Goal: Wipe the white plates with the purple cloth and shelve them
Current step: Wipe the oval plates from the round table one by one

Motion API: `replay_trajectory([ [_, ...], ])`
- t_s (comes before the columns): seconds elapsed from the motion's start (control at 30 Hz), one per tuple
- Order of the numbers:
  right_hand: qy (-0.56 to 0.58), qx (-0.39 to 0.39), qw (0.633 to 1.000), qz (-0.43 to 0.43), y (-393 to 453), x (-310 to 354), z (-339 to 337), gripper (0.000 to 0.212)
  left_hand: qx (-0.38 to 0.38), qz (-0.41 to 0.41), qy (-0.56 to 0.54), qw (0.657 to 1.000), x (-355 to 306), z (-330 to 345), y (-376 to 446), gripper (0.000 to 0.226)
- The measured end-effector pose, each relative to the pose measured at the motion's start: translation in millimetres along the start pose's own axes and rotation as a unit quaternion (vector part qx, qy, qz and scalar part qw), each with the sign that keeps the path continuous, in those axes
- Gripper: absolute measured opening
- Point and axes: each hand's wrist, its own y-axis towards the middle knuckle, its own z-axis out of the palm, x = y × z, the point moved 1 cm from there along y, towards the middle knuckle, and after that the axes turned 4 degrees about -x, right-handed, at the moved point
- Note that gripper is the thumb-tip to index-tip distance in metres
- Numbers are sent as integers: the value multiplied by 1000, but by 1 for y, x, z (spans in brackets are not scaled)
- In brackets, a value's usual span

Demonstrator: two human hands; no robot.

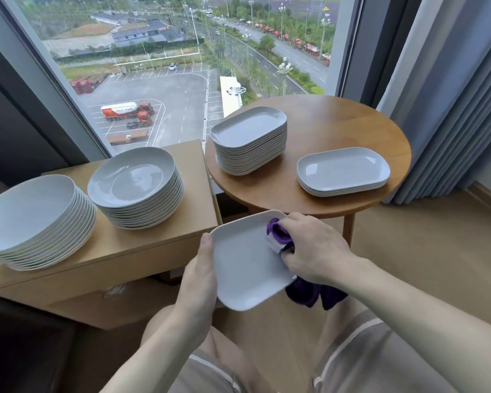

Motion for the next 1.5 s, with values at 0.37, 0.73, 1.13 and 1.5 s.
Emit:
replay_trajectory([
  [0.37, 75, 13, 982, -172, -36, 56, 22, 47, -5, -78, -64, 995, 18, 9, 1, 53],
  [0.73, 2, 85, 979, -188, -27, 41, 16, 17, -13, -27, -49, 998, -4, -14, 12, 62],
  [1.13, -2, -23, 999, -39, 3, -18, -15, 42, -61, -5, -65, 996, -35, 3, 24, 50],
  [1.5, 73, -174, 981, 55, 17, -51, -38, 56, -82, 19, -70, 994, -144, 60, 120, 49],
])
